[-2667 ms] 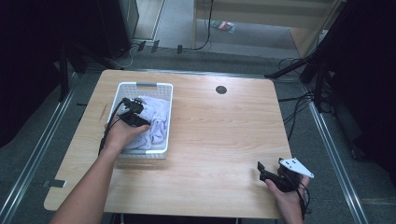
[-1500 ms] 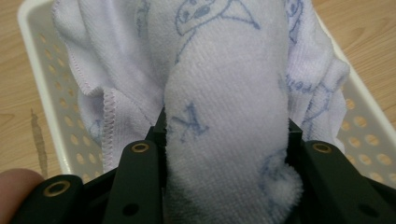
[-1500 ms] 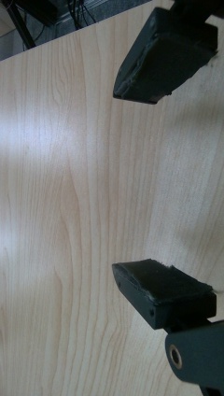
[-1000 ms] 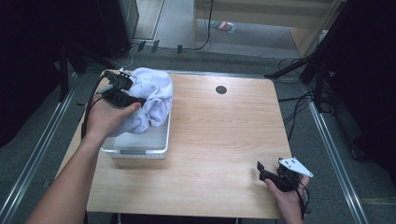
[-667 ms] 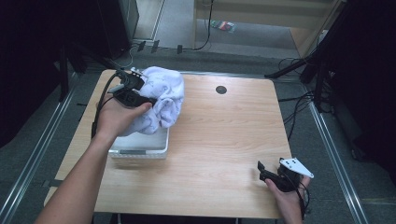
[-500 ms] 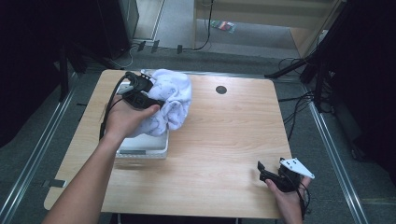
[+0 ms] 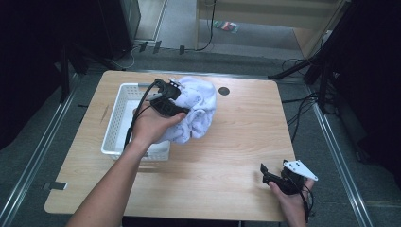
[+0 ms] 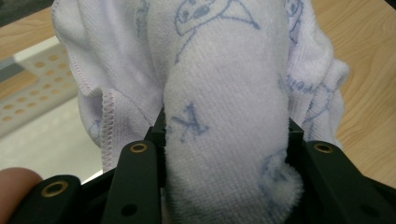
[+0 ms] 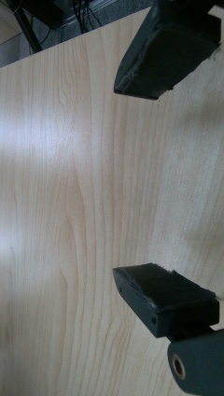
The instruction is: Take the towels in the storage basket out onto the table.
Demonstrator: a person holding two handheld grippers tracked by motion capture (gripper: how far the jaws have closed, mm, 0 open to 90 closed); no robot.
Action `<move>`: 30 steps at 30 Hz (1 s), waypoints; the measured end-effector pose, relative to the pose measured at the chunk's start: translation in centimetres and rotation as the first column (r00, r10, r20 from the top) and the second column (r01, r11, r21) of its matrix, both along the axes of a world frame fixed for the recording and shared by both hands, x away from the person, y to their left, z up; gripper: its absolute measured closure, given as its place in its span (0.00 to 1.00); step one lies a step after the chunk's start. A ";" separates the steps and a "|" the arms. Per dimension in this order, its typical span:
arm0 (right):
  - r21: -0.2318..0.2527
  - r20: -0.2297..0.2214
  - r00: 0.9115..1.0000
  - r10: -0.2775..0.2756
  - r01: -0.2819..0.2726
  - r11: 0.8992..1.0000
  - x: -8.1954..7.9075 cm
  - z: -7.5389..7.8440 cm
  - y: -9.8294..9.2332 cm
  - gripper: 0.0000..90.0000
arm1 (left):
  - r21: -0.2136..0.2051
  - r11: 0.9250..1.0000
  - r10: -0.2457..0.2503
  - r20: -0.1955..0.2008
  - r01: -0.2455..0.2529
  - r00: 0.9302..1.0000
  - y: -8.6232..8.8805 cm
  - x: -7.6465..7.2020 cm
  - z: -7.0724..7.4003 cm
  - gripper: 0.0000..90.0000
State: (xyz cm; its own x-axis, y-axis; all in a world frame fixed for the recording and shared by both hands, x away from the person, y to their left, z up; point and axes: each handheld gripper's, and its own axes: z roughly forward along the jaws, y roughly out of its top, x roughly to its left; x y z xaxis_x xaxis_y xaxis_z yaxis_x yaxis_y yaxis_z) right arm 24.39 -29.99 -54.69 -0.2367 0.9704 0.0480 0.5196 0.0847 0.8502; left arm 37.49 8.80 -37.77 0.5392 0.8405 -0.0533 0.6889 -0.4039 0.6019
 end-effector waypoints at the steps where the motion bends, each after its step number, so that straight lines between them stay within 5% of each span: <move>1: 0.000 0.000 1.000 0.000 0.000 1.000 0.0 0.0 0.0 0.12 | -0.001 1.000 -0.009 -0.009 0.009 1.000 -0.7 0.1 -0.3 0.64; 16: 0.003 -0.001 1.000 0.000 0.000 1.000 0.0 0.0 0.0 0.12 | -0.014 0.997 -0.071 -0.034 0.070 0.997 -6.1 0.3 -2.5 0.63; 30: 0.014 0.006 1.000 0.006 -0.006 1.000 -0.1 0.0 -0.1 0.12 | -0.027 0.996 -0.092 -0.080 0.090 0.993 -10.3 0.9 -6.7 0.62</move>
